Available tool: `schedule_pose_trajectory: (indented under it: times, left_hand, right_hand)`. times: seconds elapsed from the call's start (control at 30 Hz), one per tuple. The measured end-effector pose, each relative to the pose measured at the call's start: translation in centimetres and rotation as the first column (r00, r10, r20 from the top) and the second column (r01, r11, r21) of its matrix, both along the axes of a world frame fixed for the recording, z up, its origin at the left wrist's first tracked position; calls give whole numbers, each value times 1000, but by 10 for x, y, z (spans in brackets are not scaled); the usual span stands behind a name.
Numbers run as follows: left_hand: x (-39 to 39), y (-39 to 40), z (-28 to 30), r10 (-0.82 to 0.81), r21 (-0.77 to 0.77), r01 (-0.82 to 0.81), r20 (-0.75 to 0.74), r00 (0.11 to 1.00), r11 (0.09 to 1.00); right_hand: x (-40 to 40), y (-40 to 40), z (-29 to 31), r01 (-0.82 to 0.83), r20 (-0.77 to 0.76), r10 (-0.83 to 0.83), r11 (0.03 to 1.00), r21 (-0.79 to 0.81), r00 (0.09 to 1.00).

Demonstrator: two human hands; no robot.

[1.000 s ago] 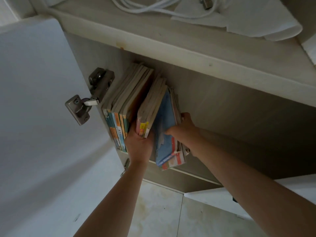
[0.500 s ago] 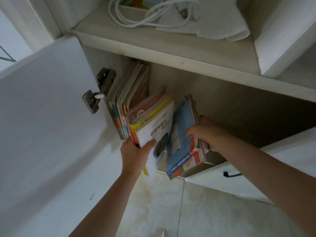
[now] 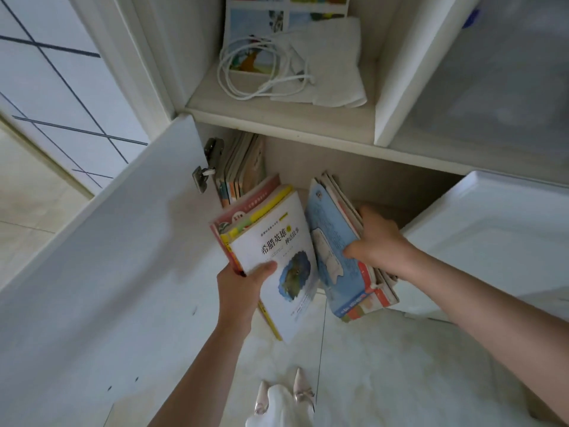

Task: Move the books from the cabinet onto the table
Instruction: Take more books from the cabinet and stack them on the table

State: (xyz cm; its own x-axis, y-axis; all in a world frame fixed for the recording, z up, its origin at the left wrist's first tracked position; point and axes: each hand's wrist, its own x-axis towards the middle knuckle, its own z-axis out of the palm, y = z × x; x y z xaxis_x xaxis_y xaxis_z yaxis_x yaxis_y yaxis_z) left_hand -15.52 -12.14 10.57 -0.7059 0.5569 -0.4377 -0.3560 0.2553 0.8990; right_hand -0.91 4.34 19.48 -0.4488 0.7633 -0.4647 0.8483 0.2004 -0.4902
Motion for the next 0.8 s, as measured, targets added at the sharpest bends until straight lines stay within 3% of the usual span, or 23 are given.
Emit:
schedule_pose_trajectory:
  times: [0.23,0.5,0.67,0.8]
  left_hand:
    - [33,-45,63,38,11,-39,40,998,999]
    - [93,-110,108,249,-31,-248,59,967,968]
    - [147,-147,121,460,-19,-460,100,883,888]
    - [201,-176,131,636,1,-642,127,761,767]
  right_hand:
    - [34,-53,61,-92,76,83,989,115,994]
    - [84,-91,111,-288,135,272,950,119,953]
    - [116,-105,129,-473,112,461,872,126,880]
    - [139,-121,142,-622,112,612,776,102,783]
